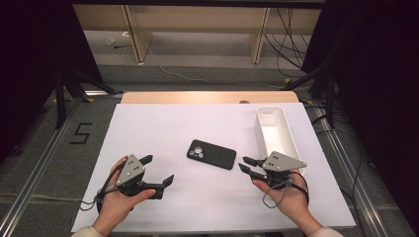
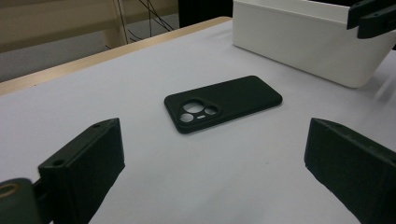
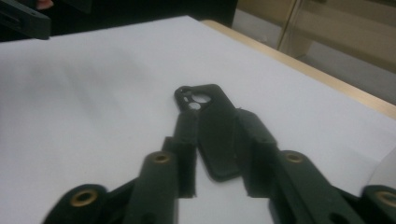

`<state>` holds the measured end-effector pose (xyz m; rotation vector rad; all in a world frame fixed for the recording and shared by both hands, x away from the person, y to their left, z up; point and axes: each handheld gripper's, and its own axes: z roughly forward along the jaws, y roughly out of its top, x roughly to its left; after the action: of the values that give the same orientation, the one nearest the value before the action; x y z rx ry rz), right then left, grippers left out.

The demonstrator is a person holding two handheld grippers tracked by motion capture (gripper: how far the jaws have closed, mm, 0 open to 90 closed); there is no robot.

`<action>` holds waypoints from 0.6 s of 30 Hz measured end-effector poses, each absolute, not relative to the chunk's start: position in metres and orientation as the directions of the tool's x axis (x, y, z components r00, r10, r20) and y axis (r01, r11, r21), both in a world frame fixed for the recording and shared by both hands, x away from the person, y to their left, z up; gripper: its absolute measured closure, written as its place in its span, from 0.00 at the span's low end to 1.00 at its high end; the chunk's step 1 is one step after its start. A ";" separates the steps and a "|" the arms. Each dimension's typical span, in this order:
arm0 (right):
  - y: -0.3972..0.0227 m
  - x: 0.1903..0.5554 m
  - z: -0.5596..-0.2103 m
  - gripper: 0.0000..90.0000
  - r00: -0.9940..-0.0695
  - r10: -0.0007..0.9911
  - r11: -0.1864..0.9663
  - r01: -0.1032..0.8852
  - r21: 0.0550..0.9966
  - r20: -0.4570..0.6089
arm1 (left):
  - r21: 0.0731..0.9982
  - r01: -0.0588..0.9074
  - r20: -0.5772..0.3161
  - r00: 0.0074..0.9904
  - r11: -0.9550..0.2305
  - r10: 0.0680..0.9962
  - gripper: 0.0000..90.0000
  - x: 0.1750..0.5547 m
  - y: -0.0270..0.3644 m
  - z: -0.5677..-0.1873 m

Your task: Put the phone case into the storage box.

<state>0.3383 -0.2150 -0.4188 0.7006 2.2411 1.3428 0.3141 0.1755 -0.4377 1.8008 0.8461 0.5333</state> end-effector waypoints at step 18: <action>-0.175 0.404 -0.430 1.00 -0.684 0.723 0.470 0.383 0.795 -0.098 | 0.927 0.298 -0.030 0.662 -0.226 0.749 0.06 0.315 0.175 -0.439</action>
<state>0.4044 -0.1754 -0.4305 0.9239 2.2975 1.0871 0.3152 0.1748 -0.4388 1.8059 0.8365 0.5258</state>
